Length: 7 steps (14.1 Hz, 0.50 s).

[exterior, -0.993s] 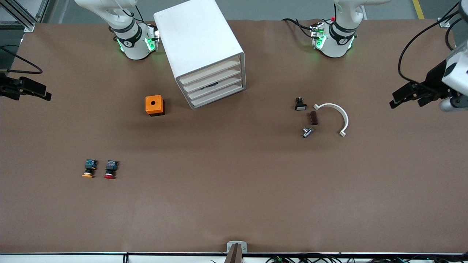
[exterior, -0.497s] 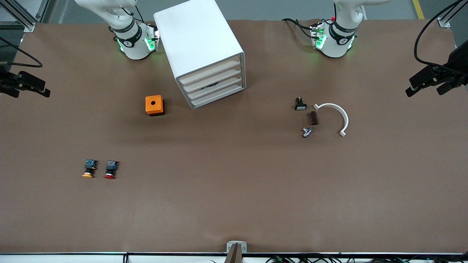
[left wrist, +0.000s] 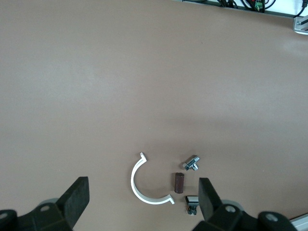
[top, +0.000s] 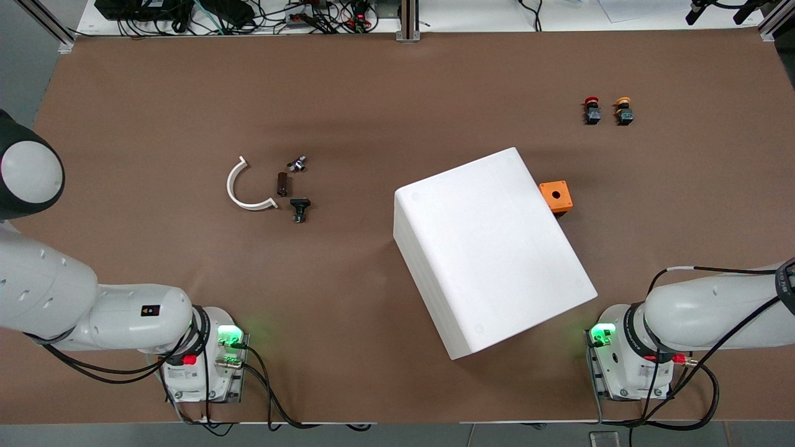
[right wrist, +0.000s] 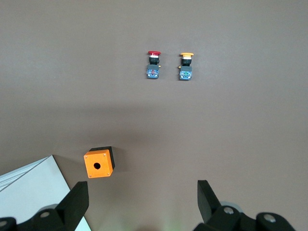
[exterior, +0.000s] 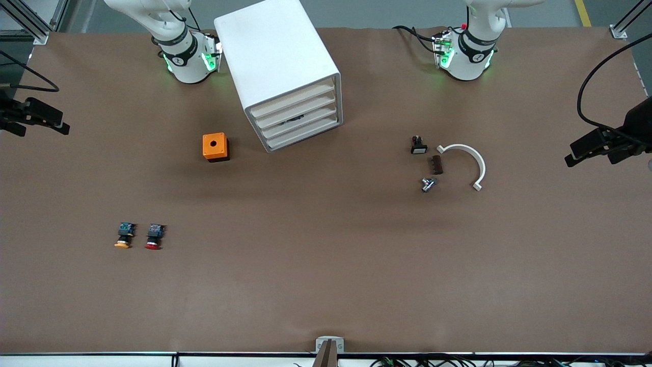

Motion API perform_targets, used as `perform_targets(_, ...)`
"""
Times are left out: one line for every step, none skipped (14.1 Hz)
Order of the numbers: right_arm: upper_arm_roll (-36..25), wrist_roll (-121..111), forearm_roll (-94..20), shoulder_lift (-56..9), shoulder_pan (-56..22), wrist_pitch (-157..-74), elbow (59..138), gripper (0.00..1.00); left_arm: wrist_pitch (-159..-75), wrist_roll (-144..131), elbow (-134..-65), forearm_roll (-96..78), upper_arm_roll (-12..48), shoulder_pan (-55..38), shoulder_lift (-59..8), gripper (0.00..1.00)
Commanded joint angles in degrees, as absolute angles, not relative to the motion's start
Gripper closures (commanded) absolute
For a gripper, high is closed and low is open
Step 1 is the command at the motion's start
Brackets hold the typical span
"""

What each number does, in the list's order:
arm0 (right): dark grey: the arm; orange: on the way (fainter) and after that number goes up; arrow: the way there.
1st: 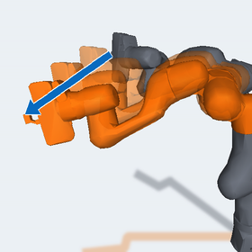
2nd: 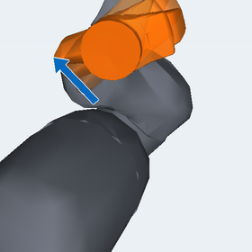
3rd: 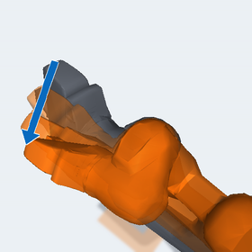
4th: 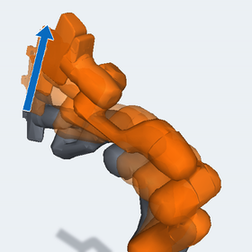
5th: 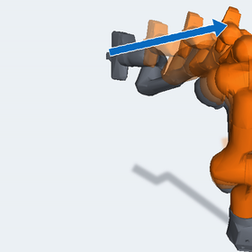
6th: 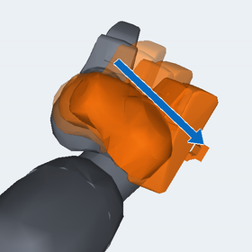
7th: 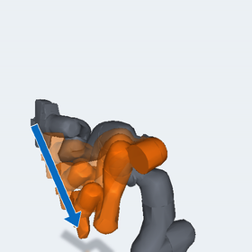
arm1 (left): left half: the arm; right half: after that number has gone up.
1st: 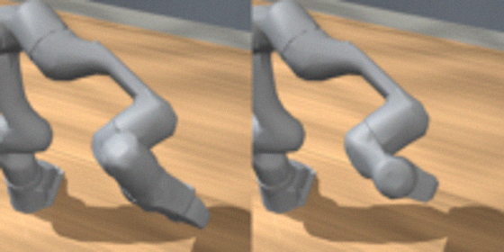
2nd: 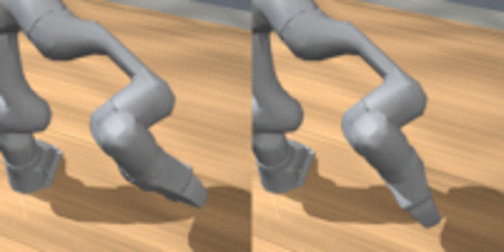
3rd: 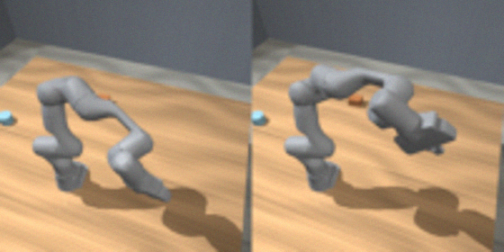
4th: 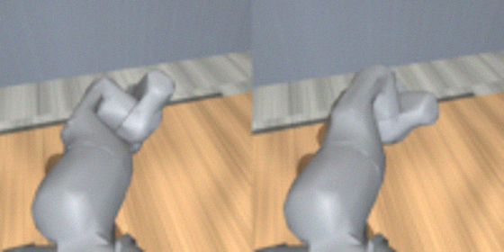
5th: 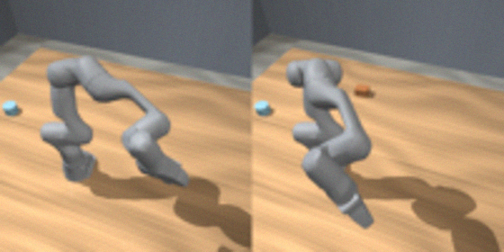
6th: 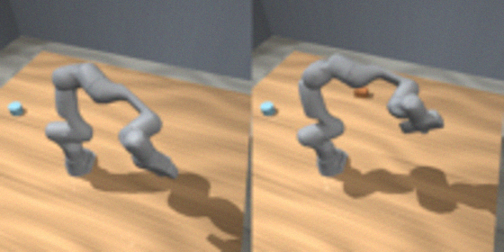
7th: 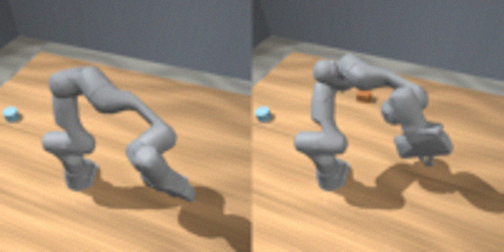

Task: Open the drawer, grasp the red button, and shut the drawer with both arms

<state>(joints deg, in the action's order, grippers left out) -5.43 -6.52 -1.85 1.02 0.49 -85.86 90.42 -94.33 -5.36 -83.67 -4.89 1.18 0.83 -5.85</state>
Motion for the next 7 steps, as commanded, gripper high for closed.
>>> perform_targets(-5.27,-7.47,-1.32,2.72,0.79,-86.75,92.02,0.00,-93.52,-5.10,-82.09,-3.17,1.49,0.97,-5.80,0.00)
perform_targets(-5.27,-7.47,-1.32,2.72,0.97,-86.66,92.02,0.00,-93.52,-5.18,-82.09,-1.95,1.84,0.79,-5.71,0.00)
perform_targets(-5.27,-7.47,-1.32,2.72,1.05,-86.75,92.02,0.00,-93.43,-5.19,-82.26,-0.80,2.11,0.62,-5.63,0.00)
perform_targets(-5.19,-7.47,-1.32,2.72,1.05,-86.84,92.02,0.00,-93.25,-5.10,-82.44,-0.79,2.11,0.62,-5.54,0.00)
perform_targets(-5.19,-7.47,-1.32,2.64,1.05,-86.84,92.11,0.00,-93.08,-5.10,-82.53,-0.70,2.11,0.62,-5.45,0.00)
perform_targets(-5.19,-7.47,-1.41,2.72,0.97,-86.75,92.11,0.00,-92.99,-5.10,-82.53,-0.79,2.11,0.62,-5.45,0.00)
perform_targets(-5.19,-7.47,-1.41,2.72,0.97,-86.75,92.11,0.00,-92.90,-5.18,-82.53,-0.79,2.11,0.62,-5.45,0.00)
